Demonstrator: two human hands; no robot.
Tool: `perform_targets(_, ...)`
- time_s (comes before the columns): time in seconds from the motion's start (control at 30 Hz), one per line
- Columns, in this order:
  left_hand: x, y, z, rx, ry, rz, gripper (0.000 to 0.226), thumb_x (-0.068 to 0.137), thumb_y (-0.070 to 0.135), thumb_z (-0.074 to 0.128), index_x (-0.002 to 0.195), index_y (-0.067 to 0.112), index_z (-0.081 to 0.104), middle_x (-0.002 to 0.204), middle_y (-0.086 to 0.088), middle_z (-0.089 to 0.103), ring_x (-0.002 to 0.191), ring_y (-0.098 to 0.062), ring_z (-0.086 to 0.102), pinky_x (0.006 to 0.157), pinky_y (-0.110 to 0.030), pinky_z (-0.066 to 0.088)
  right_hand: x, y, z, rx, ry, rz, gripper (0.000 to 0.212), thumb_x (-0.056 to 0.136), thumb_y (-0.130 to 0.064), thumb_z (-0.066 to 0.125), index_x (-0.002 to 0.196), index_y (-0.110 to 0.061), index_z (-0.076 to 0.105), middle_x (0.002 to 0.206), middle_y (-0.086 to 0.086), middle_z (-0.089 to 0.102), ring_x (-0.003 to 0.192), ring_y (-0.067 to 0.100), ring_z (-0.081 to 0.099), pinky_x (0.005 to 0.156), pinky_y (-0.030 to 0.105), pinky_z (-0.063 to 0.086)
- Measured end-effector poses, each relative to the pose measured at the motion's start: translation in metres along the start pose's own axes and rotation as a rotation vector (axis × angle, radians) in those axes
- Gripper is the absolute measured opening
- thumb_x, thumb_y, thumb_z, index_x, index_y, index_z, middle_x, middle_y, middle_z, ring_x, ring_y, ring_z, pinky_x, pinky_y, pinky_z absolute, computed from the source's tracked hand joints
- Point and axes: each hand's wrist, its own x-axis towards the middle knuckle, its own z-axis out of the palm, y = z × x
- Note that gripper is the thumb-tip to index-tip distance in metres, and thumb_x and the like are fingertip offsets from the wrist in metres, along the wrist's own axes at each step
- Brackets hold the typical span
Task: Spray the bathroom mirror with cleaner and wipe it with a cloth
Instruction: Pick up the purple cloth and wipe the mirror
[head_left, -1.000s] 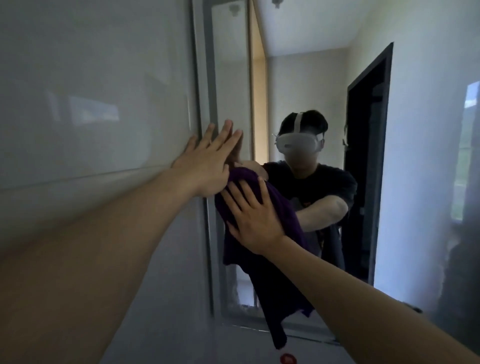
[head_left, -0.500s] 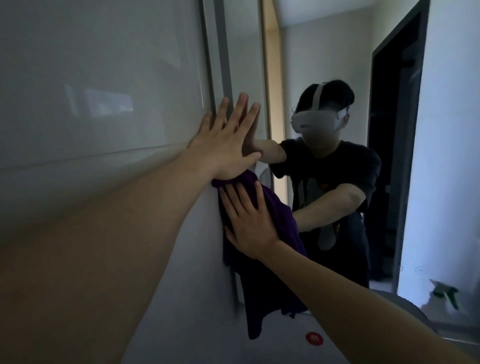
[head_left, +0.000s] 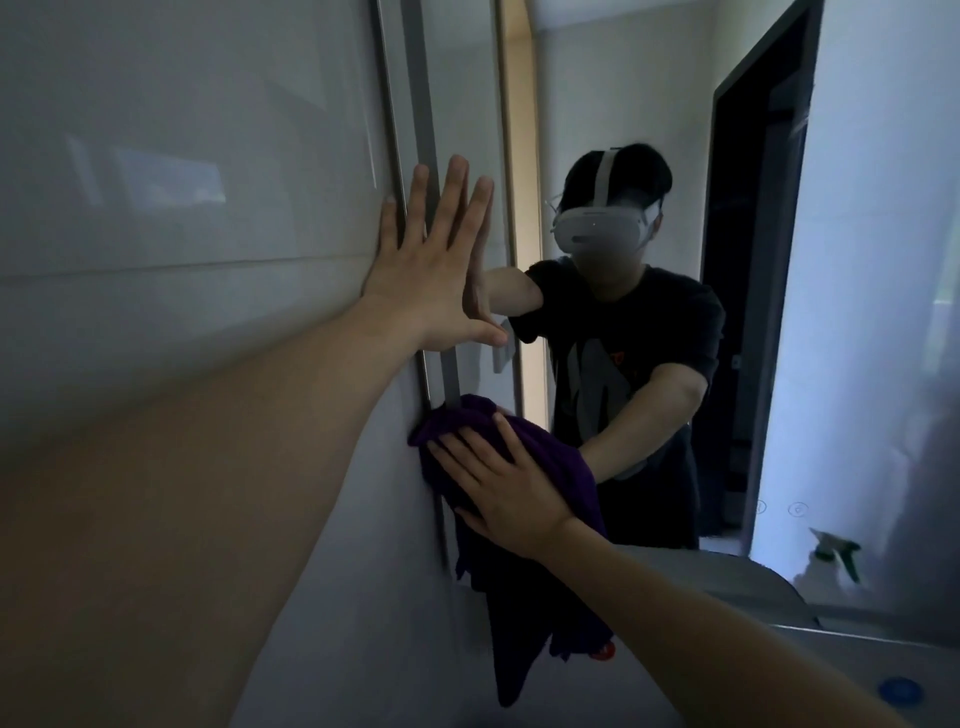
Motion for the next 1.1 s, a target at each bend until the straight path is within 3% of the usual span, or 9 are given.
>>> perform_targets(0.1, -0.001, 0.008, -0.009, 0.11, -0.071, -0.034, 0.161, 0.049, 0.095, 0.066, 0.159, 0.021, -0.025, 0.168, -0.007, -0.031, 0.155, -0.038, -0.025, 0.125, -0.063, -0.005, -0.012, 0.028, -0.01, -0.028, 0.029, -0.005, 0.08, 0.095, -0.055, 0.044, 0.16, -0.014, 0.019, 0.164, 0.008, 0.031, 0.15, 0.028, 0.026, 0.123, 0.055, -0.011)
perform_targets(0.23, -0.002, 0.011, -0.016, 0.139, -0.092, -0.039, 0.161, 0.049, 0.099, 0.062, 0.158, 0.021, -0.027, 0.168, -0.009, -0.03, 0.155, -0.039, -0.024, 0.126, -0.062, -0.004, -0.035, 0.072, -0.025, -0.046, 0.111, 0.117, 0.08, 0.092, -0.053, 0.05, 0.159, -0.016, 0.026, 0.16, 0.009, 0.038, 0.147, 0.03, 0.031, 0.123, 0.057, -0.007)
perform_targets(0.37, -0.031, 0.029, -0.005, 0.117, -0.05, 0.084, 0.124, 0.081, 0.075, 0.063, 0.161, 0.027, -0.019, 0.171, -0.014, -0.019, 0.158, -0.038, -0.014, 0.128, -0.057, -0.004, -0.056, 0.079, -0.024, -0.008, 0.153, 0.255, 0.078, 0.093, -0.051, 0.053, 0.159, -0.018, 0.026, 0.159, 0.011, 0.039, 0.147, 0.033, 0.027, 0.124, 0.06, 0.005)
perform_targets(0.47, -0.078, 0.047, 0.017, 0.068, -0.114, 0.237, 0.093, 0.1, 0.045, 0.055, 0.162, 0.034, -0.014, 0.17, -0.012, -0.022, 0.157, -0.039, -0.018, 0.128, -0.053, -0.005, -0.056, 0.061, -0.019, 0.039, 0.157, 0.355, 0.082, 0.092, -0.054, 0.054, 0.159, -0.017, 0.025, 0.158, 0.014, 0.04, 0.145, 0.035, 0.025, 0.123, 0.061, 0.001)
perform_targets(0.53, -0.097, 0.044, 0.032, 0.07, -0.176, 0.236, 0.082, 0.106, 0.039, 0.047, 0.163, 0.035, -0.012, 0.17, -0.01, -0.025, 0.156, -0.04, -0.02, 0.127, -0.051, -0.006, -0.053, 0.045, -0.014, 0.07, 0.138, 0.378, 0.084, 0.091, -0.058, 0.052, 0.159, -0.016, 0.024, 0.158, 0.015, 0.038, 0.145, 0.035, 0.024, 0.122, 0.061, -0.004)
perform_targets(0.63, -0.101, 0.034, 0.046, 0.047, -0.211, 0.231, 0.08, 0.106, 0.035, 0.045, 0.163, 0.036, -0.012, 0.169, -0.008, -0.028, 0.154, -0.038, -0.026, 0.126, -0.052, -0.004, -0.047, 0.018, -0.001, 0.104, 0.119, 0.345, 0.087, 0.09, -0.06, 0.055, 0.158, -0.015, 0.026, 0.157, 0.014, 0.04, 0.144, 0.034, 0.027, 0.122, 0.06, -0.004)
perform_targets(0.9, -0.1, 0.042, 0.052, -0.035, -0.265, 0.163, 0.095, 0.089, 0.022, 0.045, 0.162, 0.039, -0.013, 0.165, -0.001, -0.037, 0.151, -0.033, -0.037, 0.12, -0.048, -0.022, -0.03, -0.054, 0.035, 0.164, -0.015, 0.208, 0.087, 0.084, -0.058, 0.067, 0.153, -0.015, 0.037, 0.155, 0.007, 0.046, 0.143, 0.029, 0.029, 0.123, 0.057, -0.006)
perform_targets(1.03, -0.101, 0.046, 0.054, -0.001, -0.249, 0.152, 0.094, 0.089, 0.025, 0.046, 0.162, 0.036, -0.014, 0.165, -0.005, -0.037, 0.151, -0.037, -0.036, 0.12, -0.05, -0.022, -0.031, -0.069, 0.048, 0.066, -0.086, 0.128, 0.1, 0.082, -0.064, 0.064, 0.156, -0.013, 0.02, 0.16, 0.003, 0.038, 0.147, 0.025, 0.027, 0.122, 0.058, -0.011)
perform_targets(1.1, -0.102, 0.047, 0.057, -0.002, -0.246, 0.144, 0.096, 0.089, 0.026, 0.046, 0.161, 0.036, -0.016, 0.164, -0.006, -0.039, 0.15, -0.039, -0.036, 0.121, -0.053, -0.02, -0.035, -0.065, 0.05, 0.004, -0.131, 0.067, 0.094, 0.087, -0.064, 0.056, 0.158, -0.015, 0.018, 0.163, 0.003, 0.032, 0.149, 0.023, 0.028, 0.121, 0.058, -0.016)
